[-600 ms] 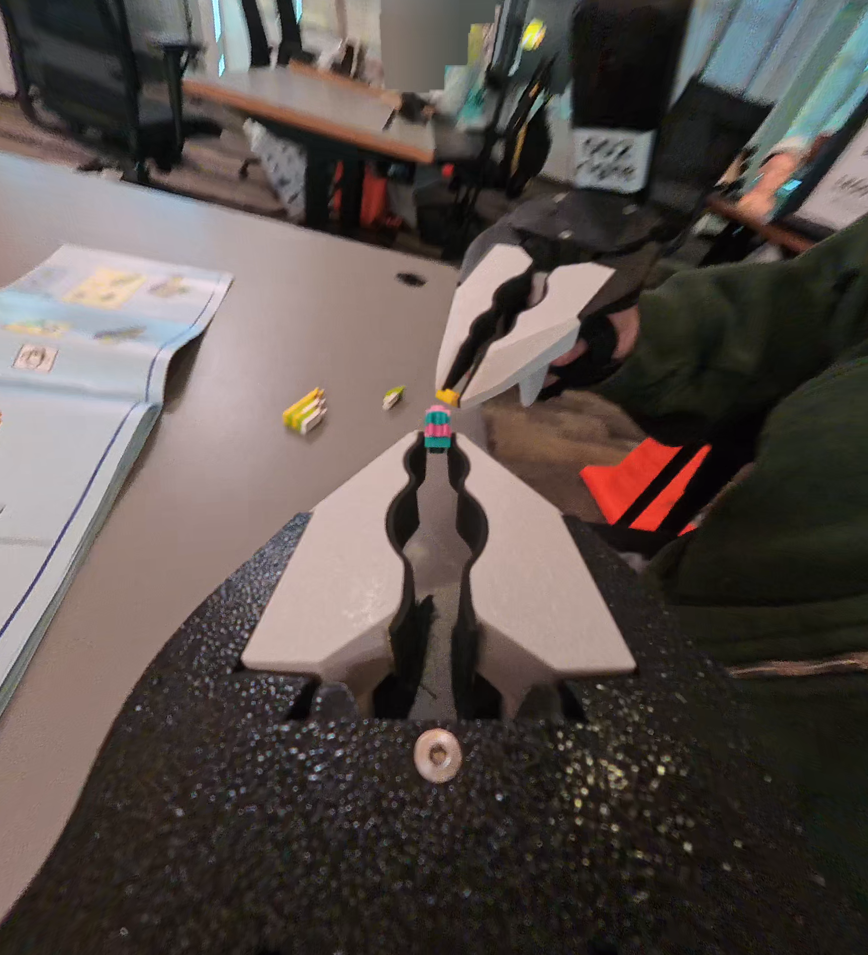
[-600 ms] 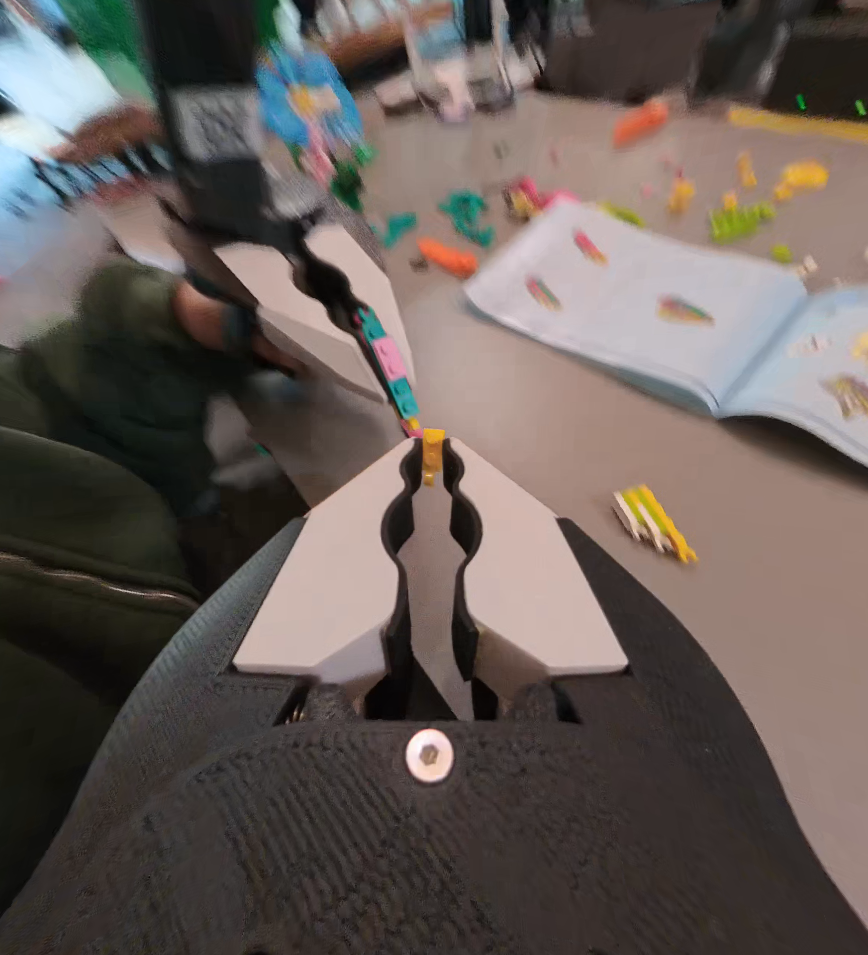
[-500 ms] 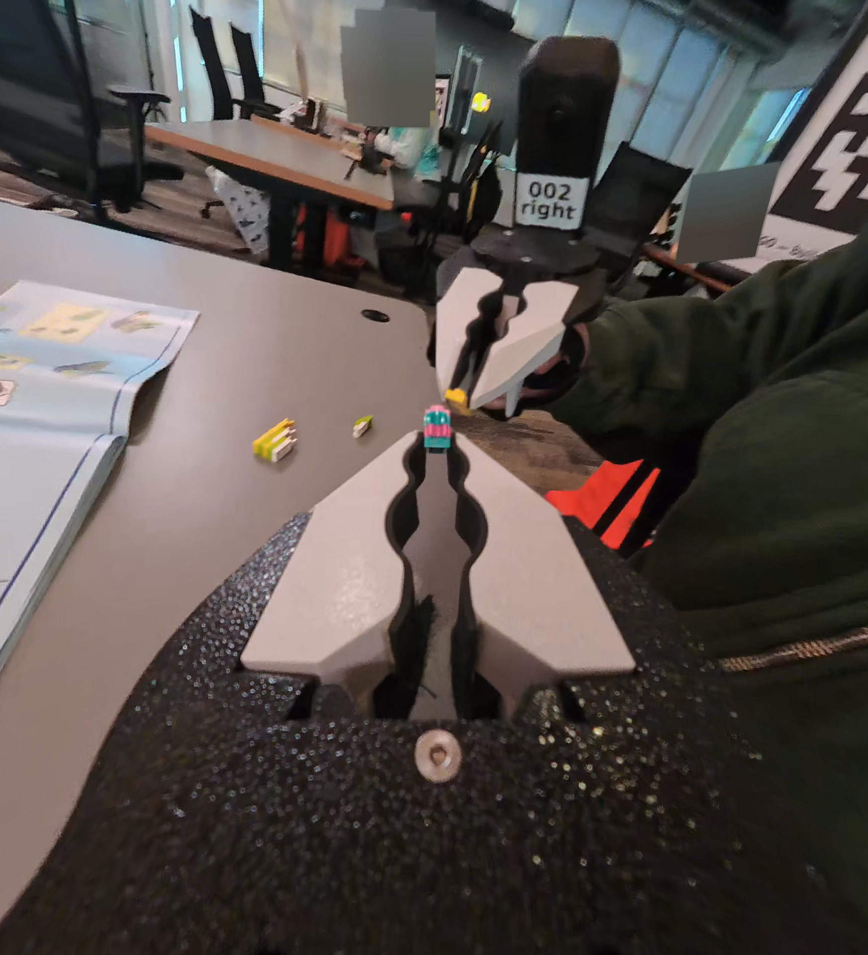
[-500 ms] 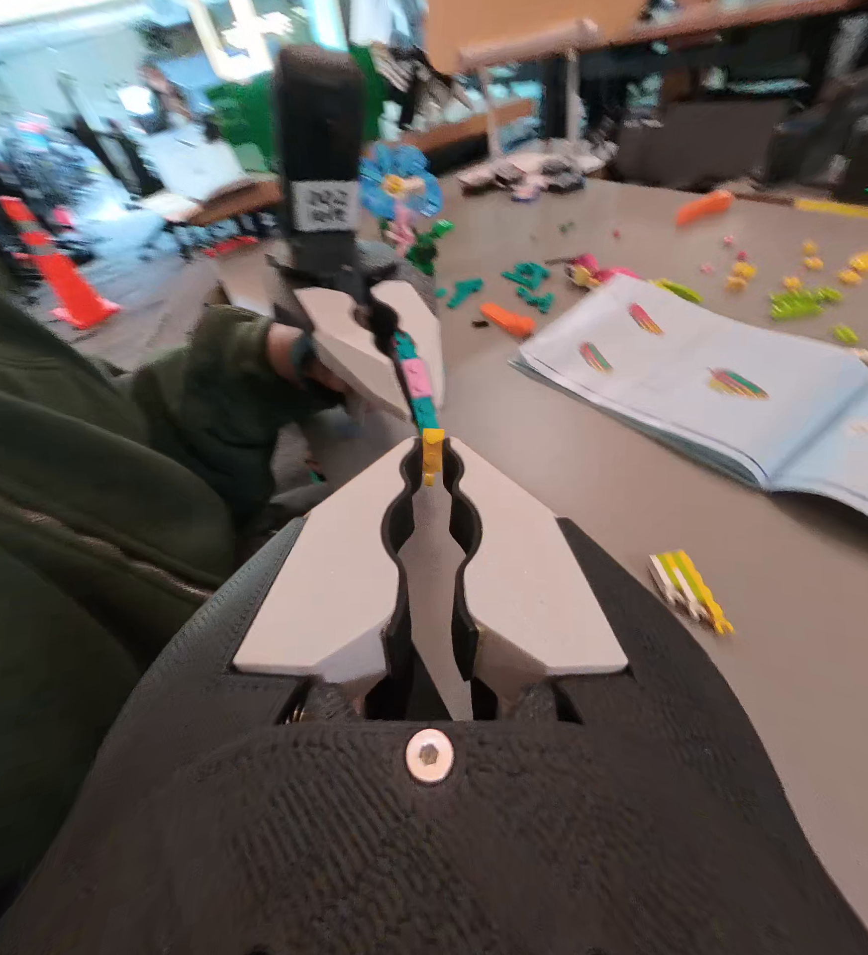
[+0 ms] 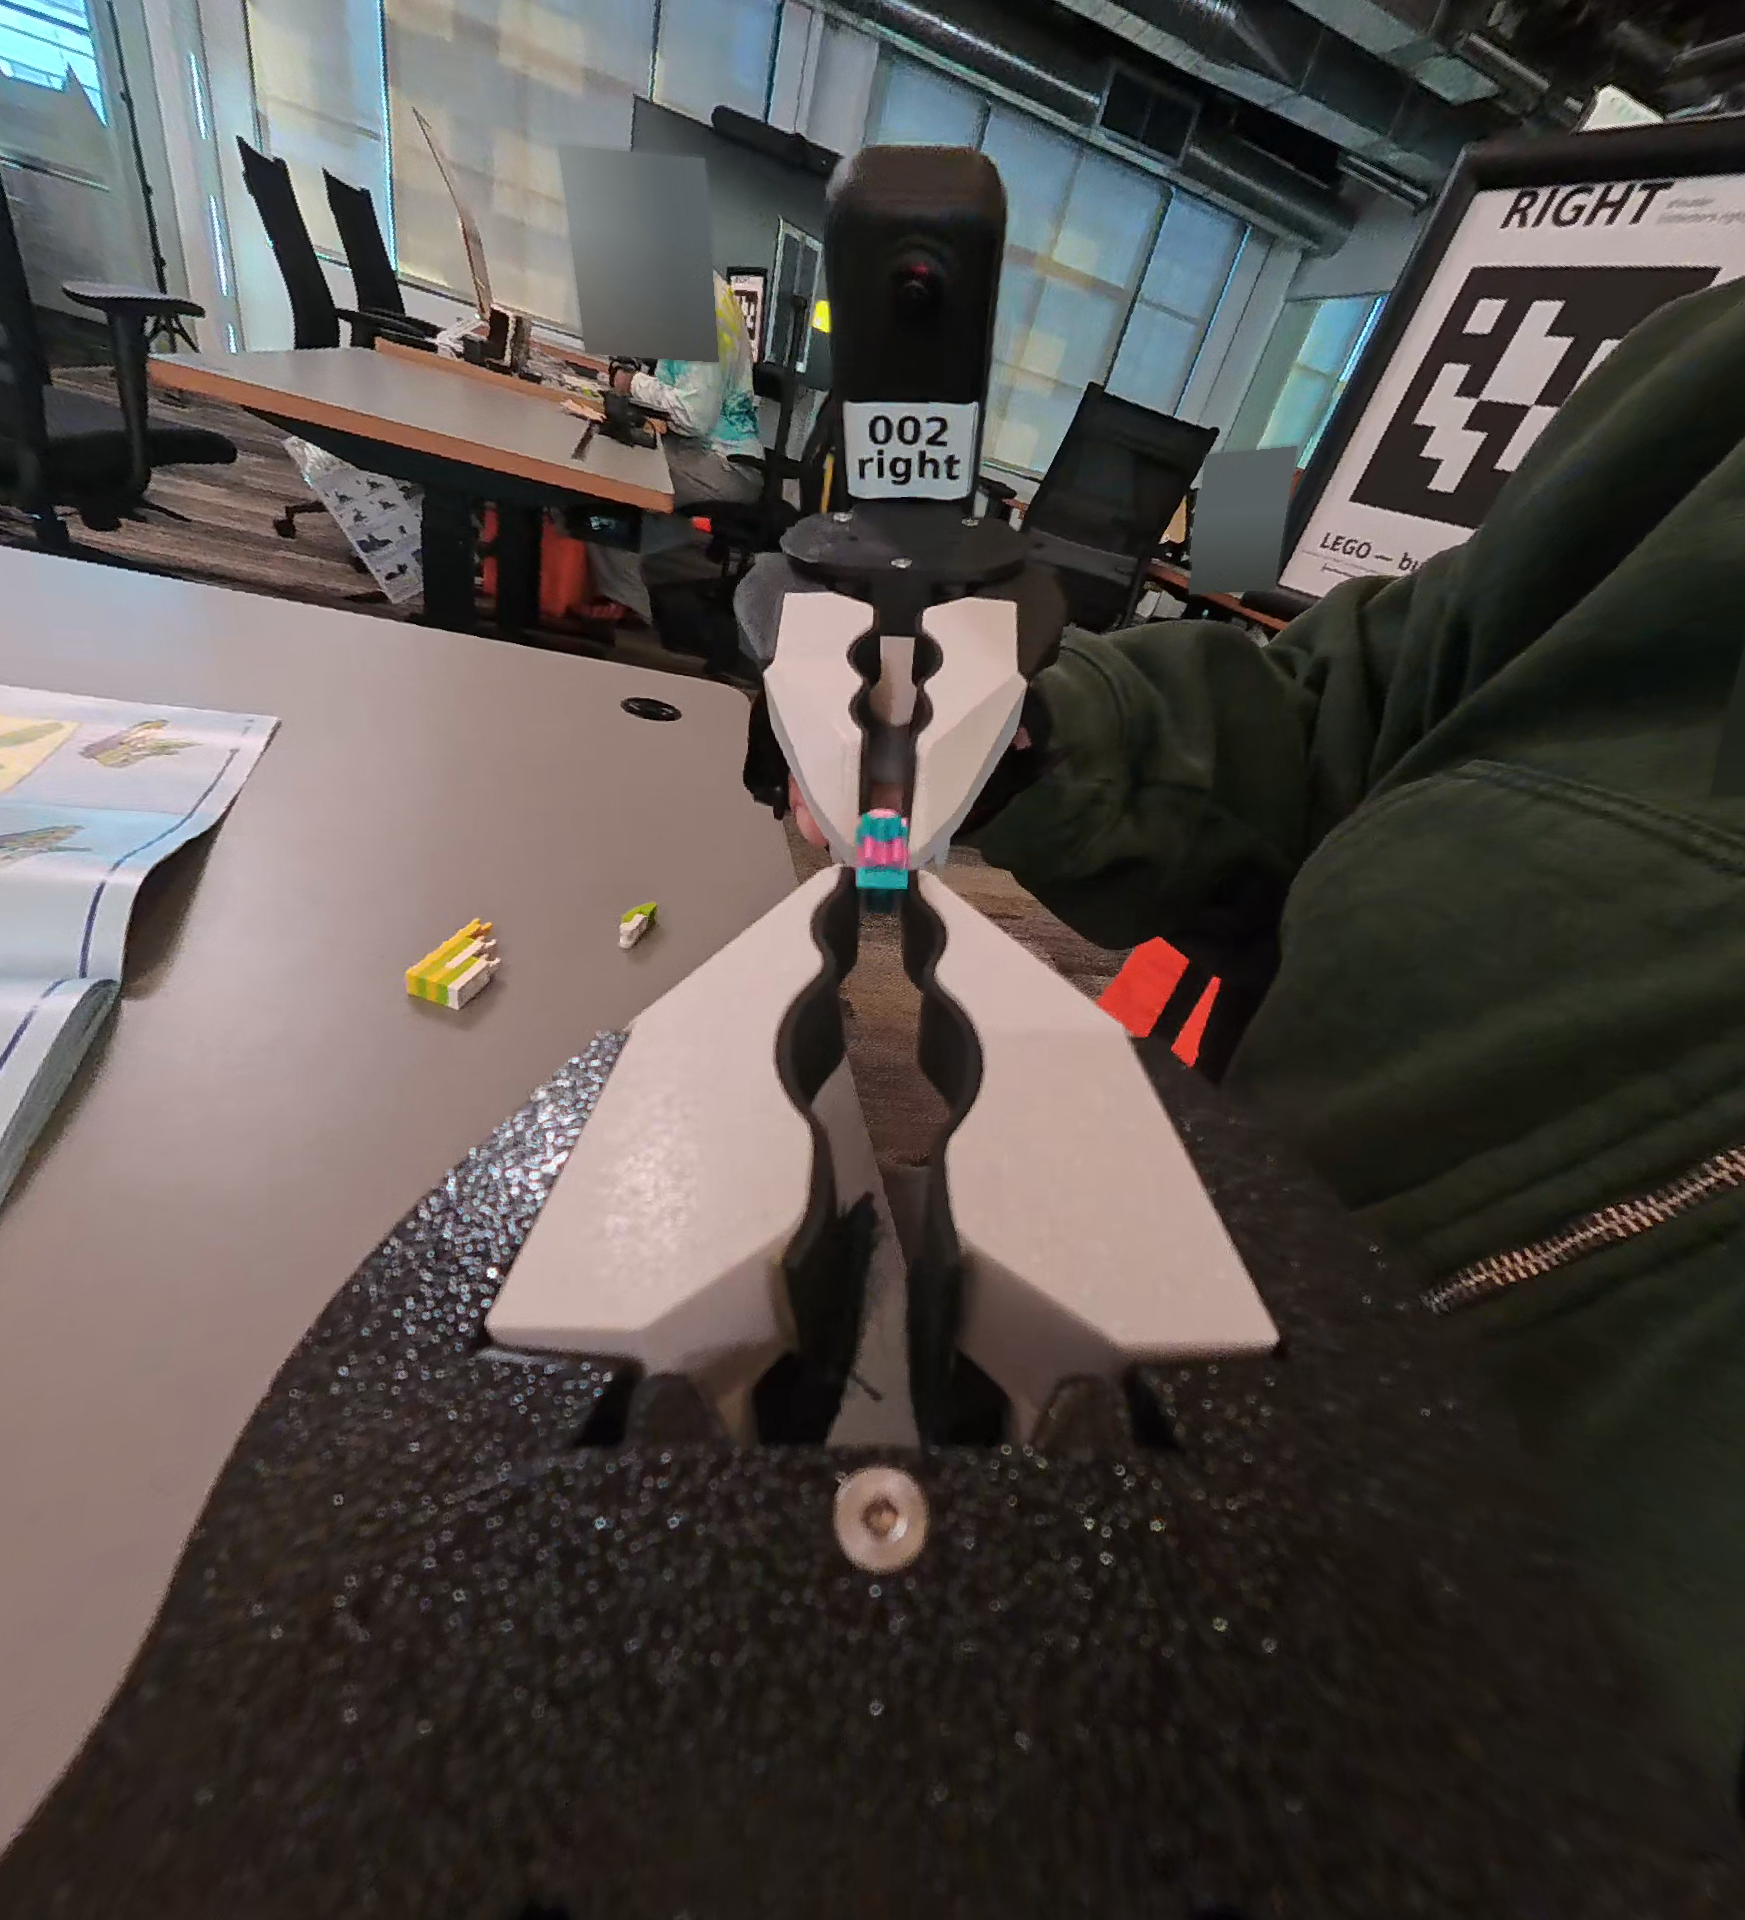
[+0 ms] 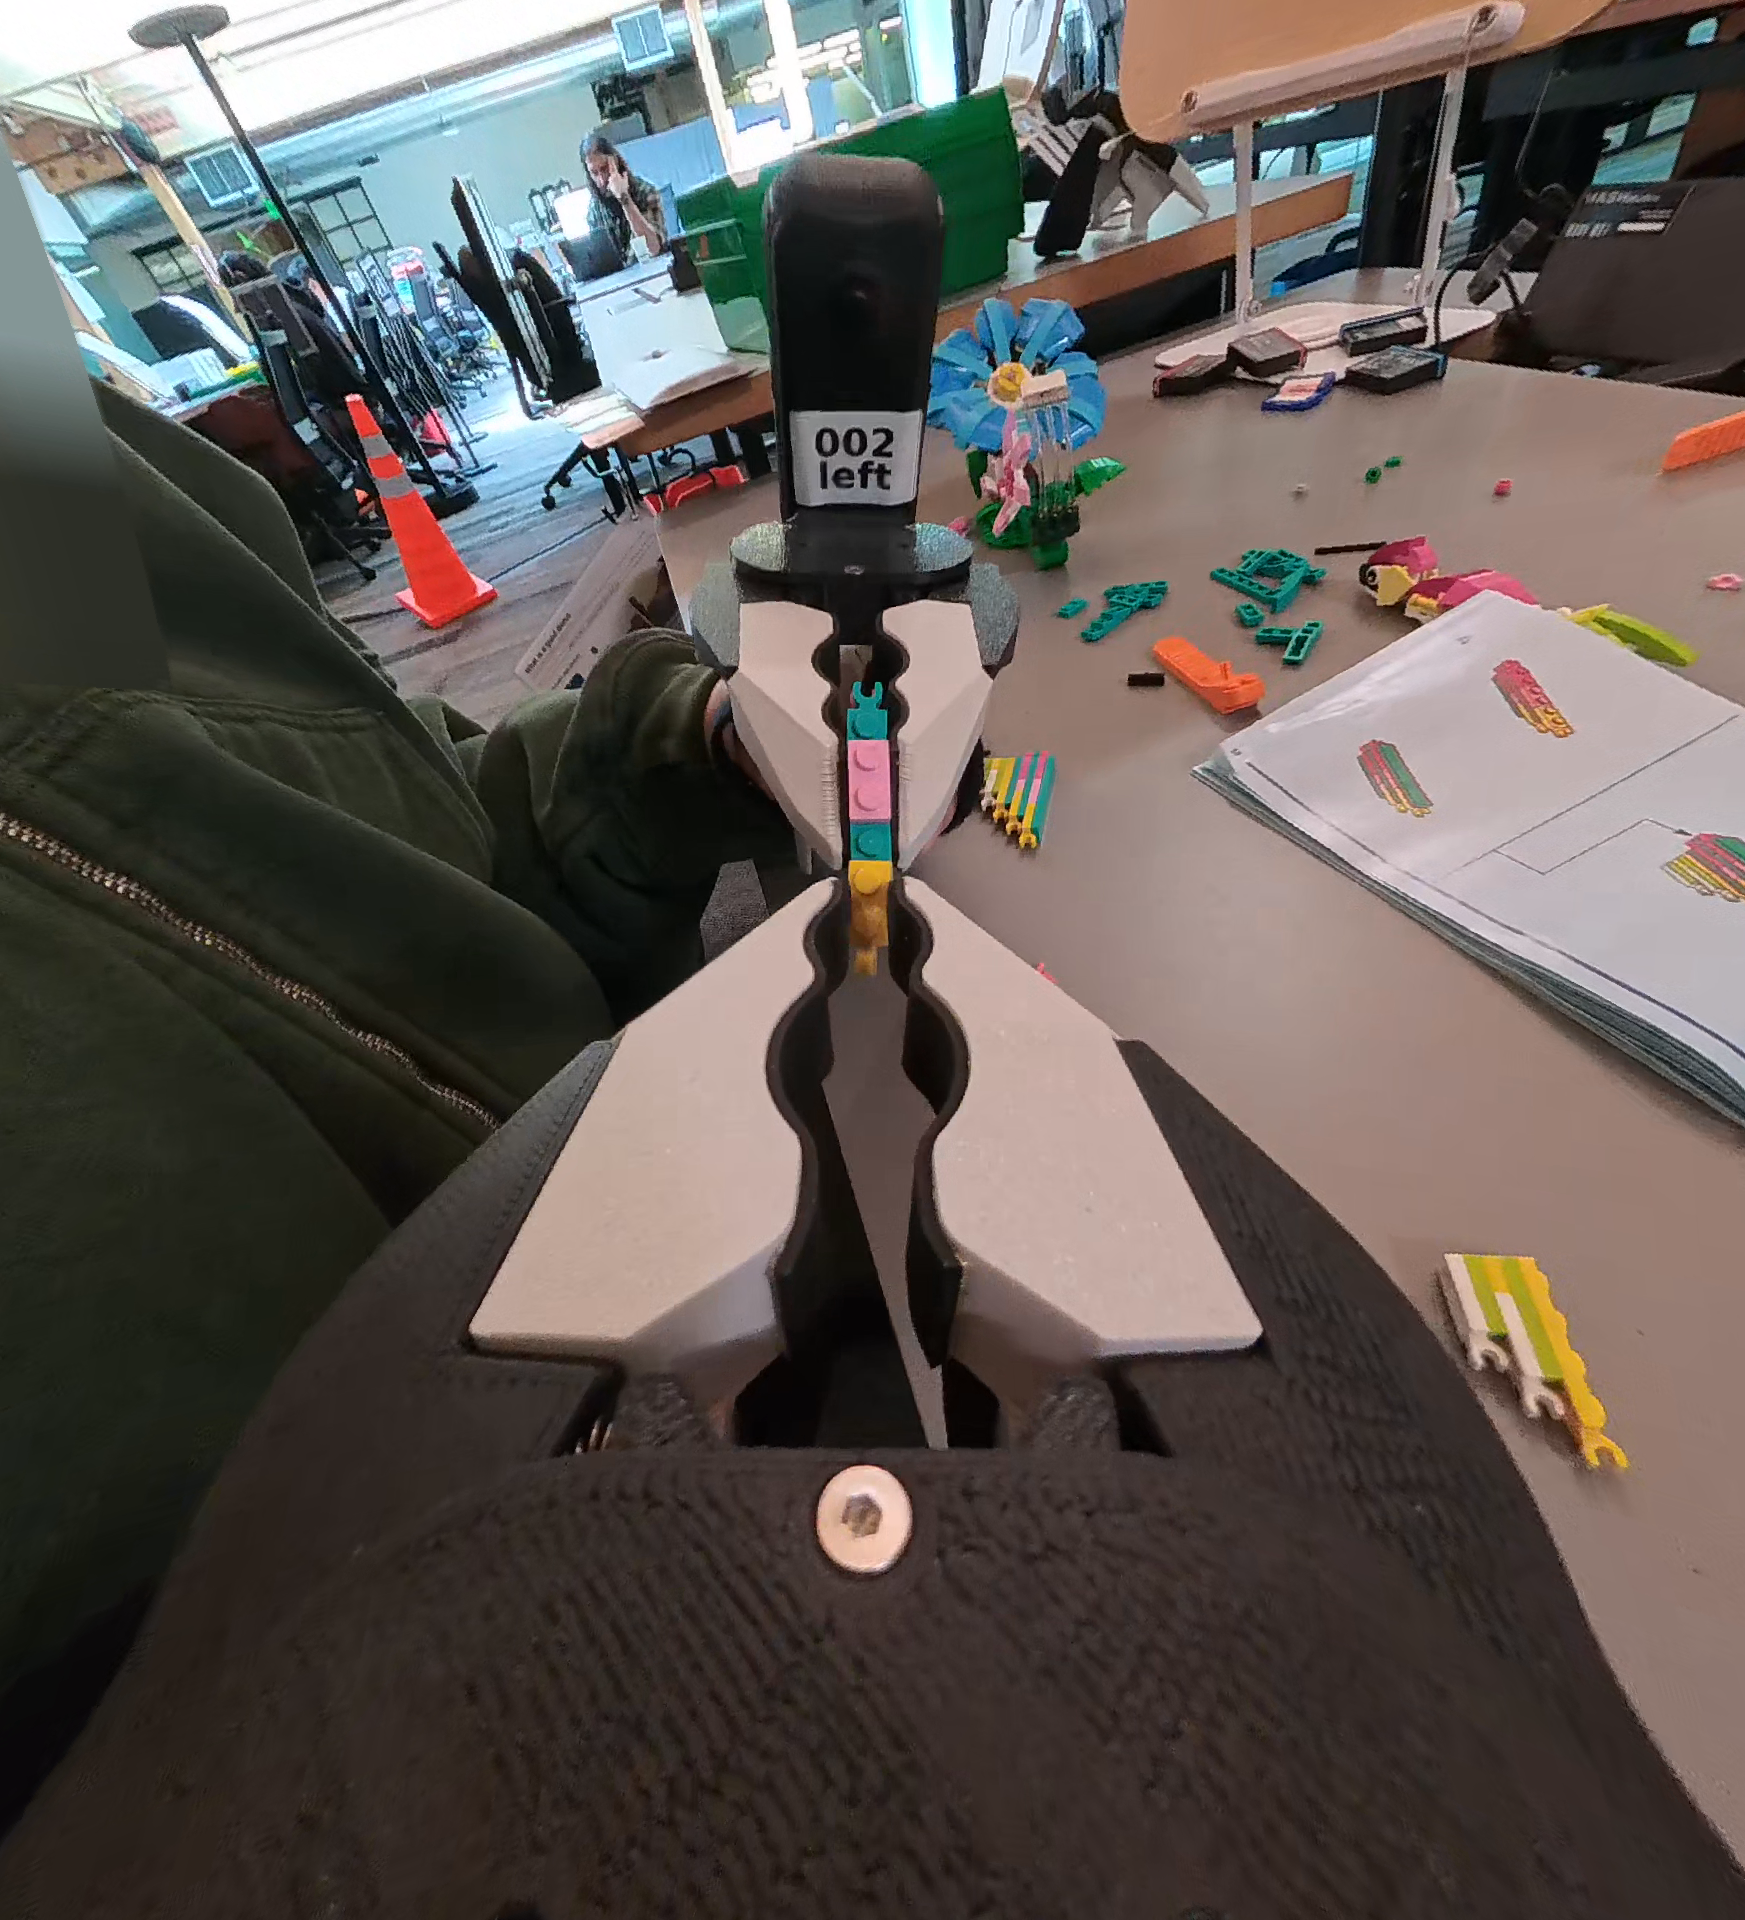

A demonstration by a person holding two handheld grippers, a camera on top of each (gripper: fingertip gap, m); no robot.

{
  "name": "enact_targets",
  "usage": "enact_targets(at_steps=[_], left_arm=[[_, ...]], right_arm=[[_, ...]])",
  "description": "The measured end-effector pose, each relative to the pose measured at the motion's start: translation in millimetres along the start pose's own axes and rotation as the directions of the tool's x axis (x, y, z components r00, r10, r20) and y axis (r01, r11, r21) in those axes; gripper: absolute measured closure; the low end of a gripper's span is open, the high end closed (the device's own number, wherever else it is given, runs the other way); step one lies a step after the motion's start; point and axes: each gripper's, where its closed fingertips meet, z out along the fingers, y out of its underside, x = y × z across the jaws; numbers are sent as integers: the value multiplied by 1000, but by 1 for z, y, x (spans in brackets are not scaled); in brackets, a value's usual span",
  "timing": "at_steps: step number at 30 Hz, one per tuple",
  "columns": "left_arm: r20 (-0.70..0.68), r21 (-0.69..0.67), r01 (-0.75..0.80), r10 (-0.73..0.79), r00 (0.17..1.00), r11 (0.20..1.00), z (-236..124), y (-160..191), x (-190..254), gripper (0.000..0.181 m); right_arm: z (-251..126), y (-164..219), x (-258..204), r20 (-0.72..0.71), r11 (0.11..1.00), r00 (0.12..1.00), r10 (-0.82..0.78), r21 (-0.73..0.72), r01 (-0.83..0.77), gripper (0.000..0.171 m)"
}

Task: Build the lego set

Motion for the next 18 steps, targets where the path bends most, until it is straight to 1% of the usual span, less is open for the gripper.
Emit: enact_targets(at_steps=[4,8,10,13,18], left_arm=[[-3,-12,-7,7,1000,1000,0,2,0,175],[-5,23,-11,11,1000,1000,0,-4,1,176],[22,34,2,-2,1000,999,-2,-5,-5,175],[61,48,30,-33,998,998,-4,-7,-14,175],[101,47,86,-90,991,995,-8,-4,-24,175]], right_arm=[[2,4,-1,40,1000,999,7,-19,-6,165],[9,9,-2,69,999,997,24,-25,-22,165],[12,8,2,59,999,998,35,8,-36,165],[12,4,11,57,992,994,92,83,-97,165],[16,2,14,74,978,987,141,146,-150,166]])
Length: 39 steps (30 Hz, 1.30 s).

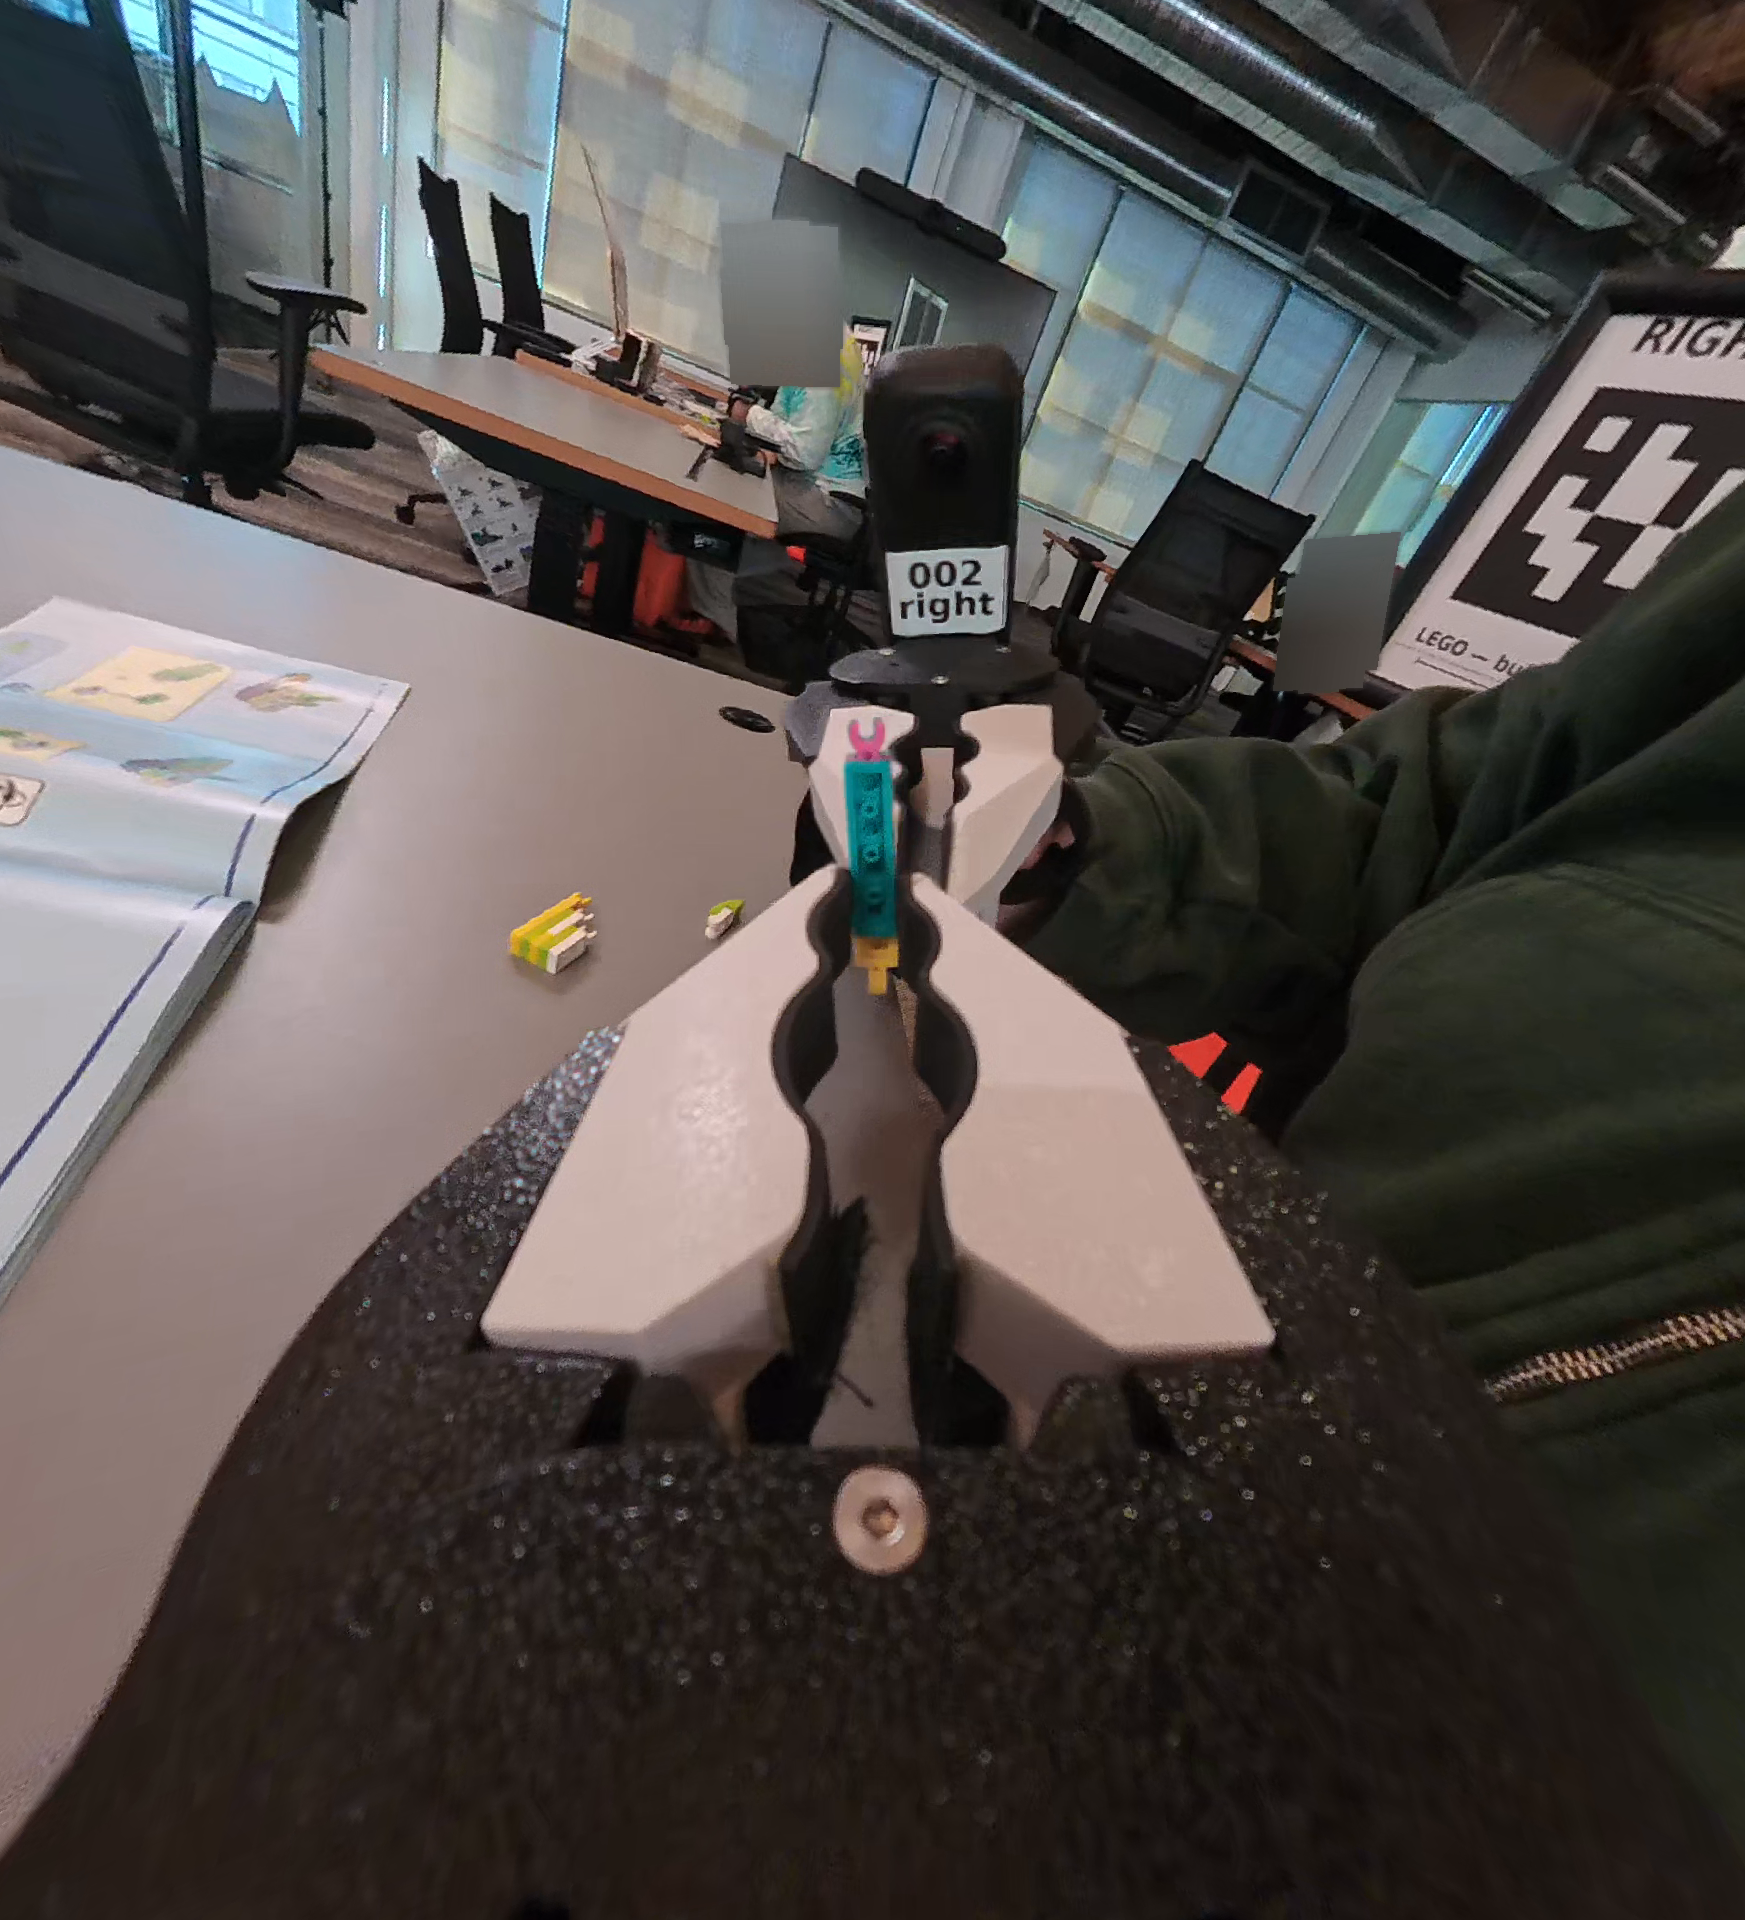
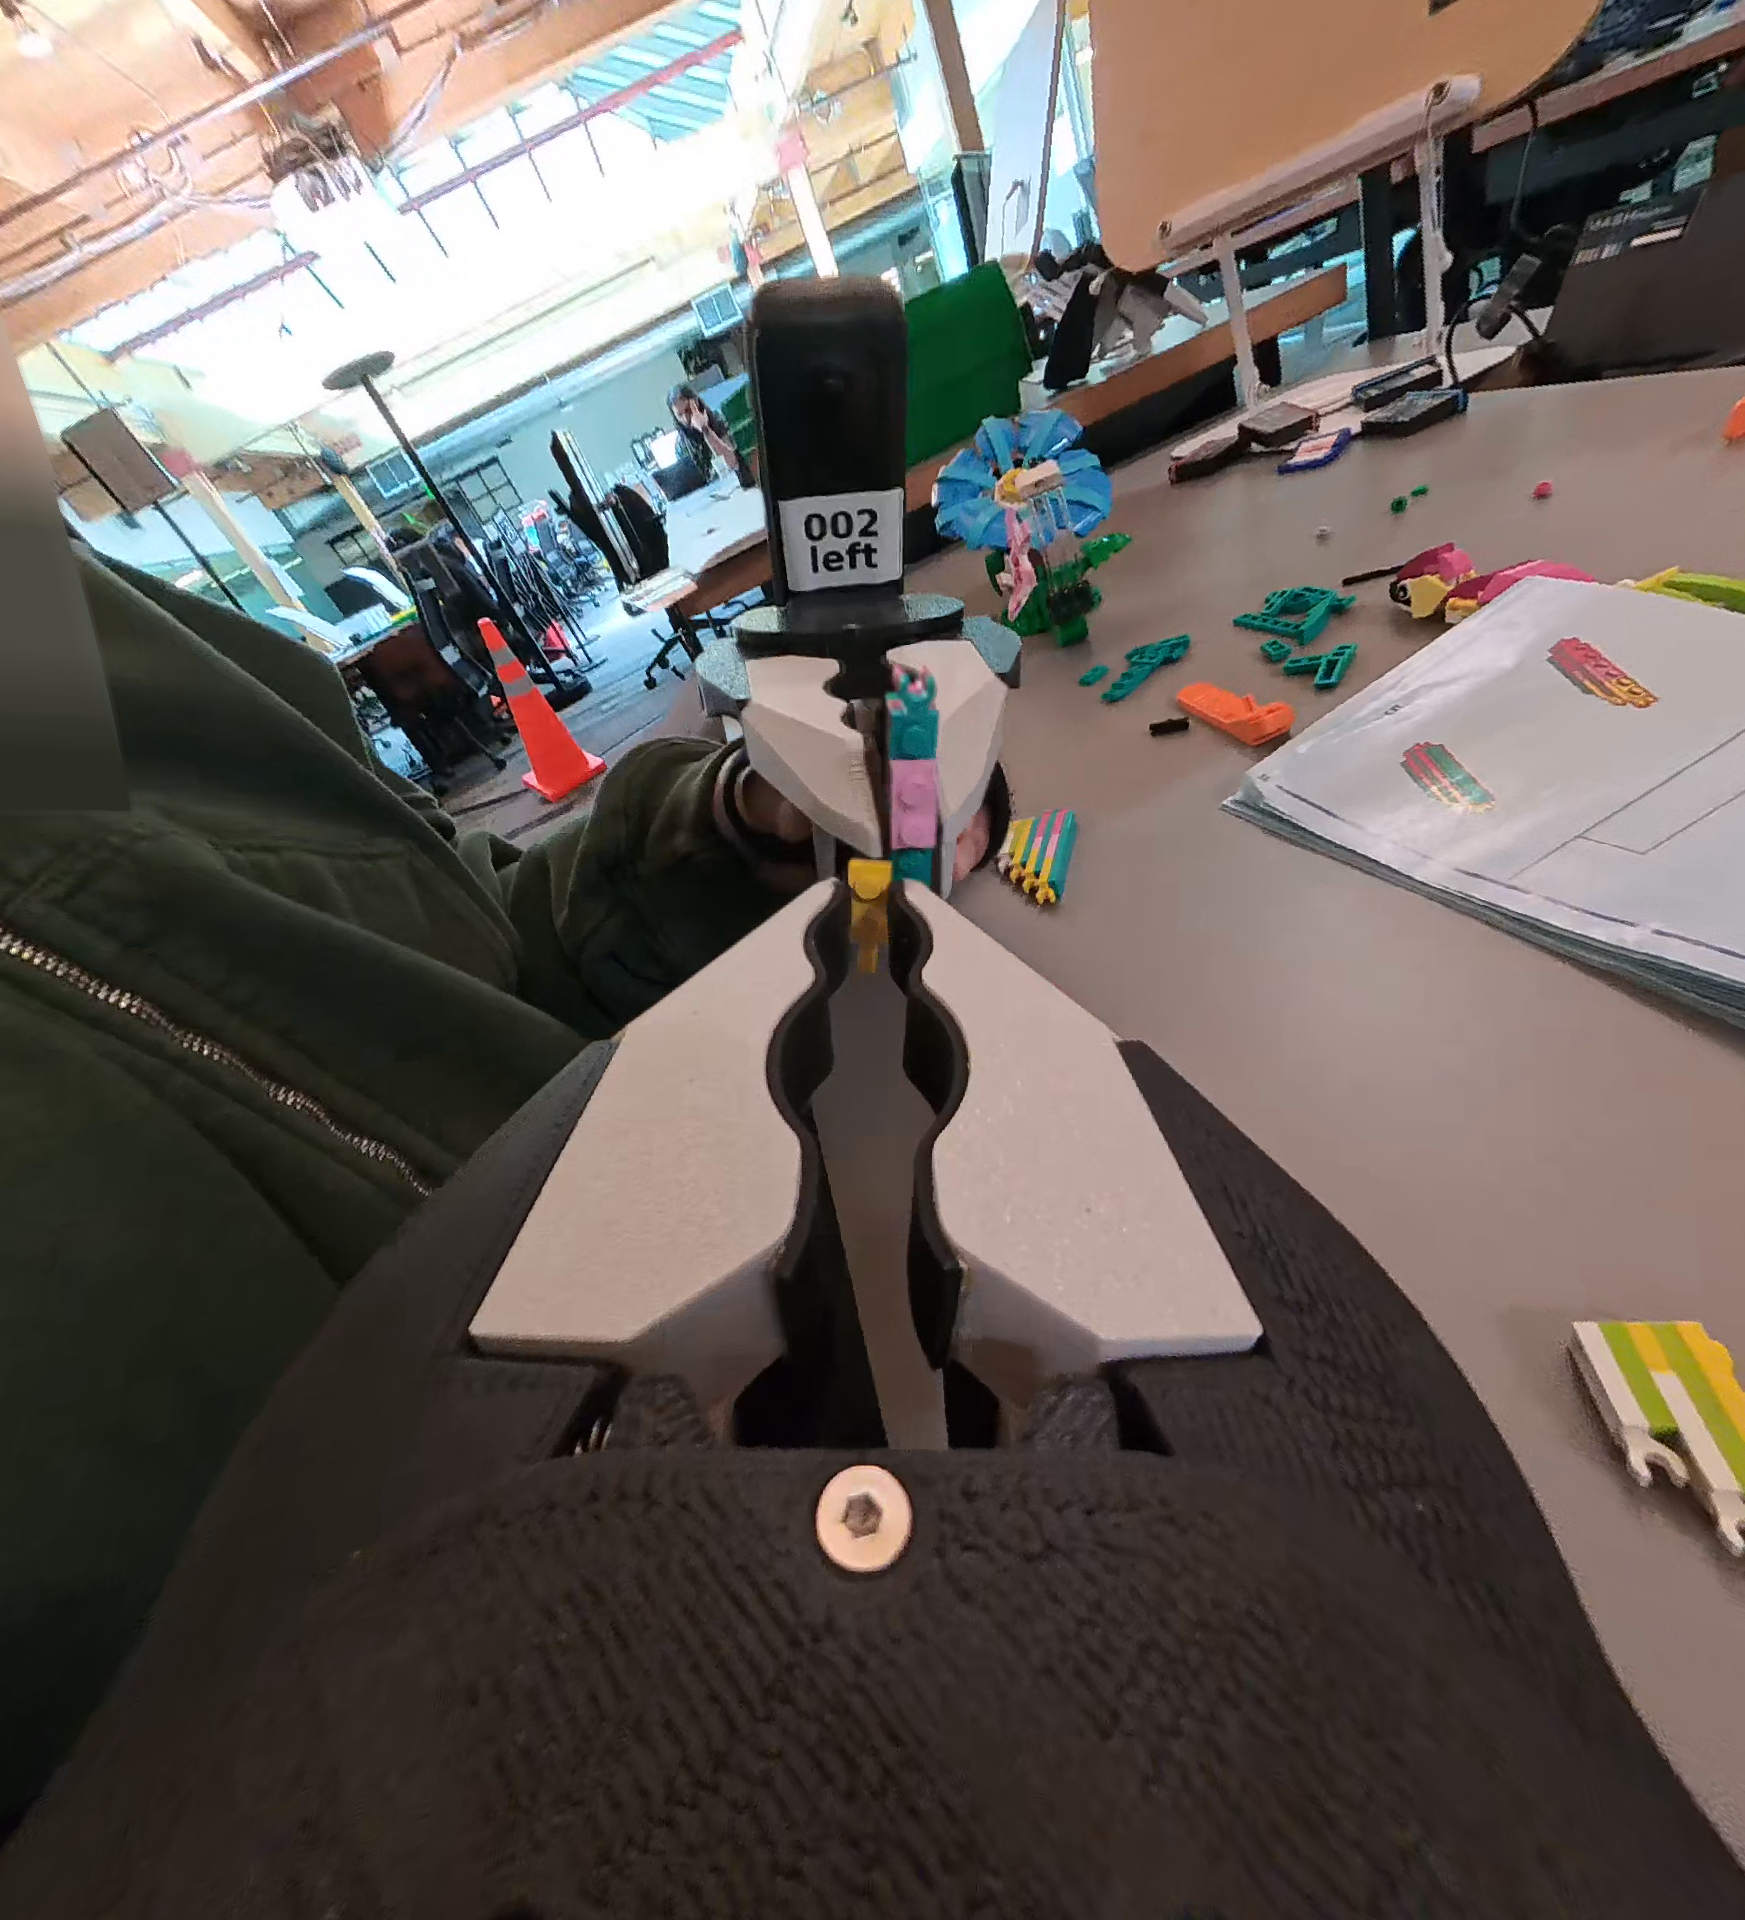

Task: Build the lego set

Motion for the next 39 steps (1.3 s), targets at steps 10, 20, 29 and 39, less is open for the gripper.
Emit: enact_targets(at_steps=[10,20,29,39], left_arm=[[-29,180,-9,14,999,984,-6,-27,7,176],[-87,322,45,-18,996,946,-15,-46,12,176],[-164,409,134,-71,984,903,-21,-56,15,176],[-208,436,182,-98,973,881,-26,-60,15,176]], right_arm=[[0,-28,0,-2,982,999,54,183,-53,166],[7,-40,-9,38,972,999,36,231,-44,166],[11,-52,-12,57,949,997,42,311,-58,166],[17,-54,-12,60,953,998,25,301,-42,166]])
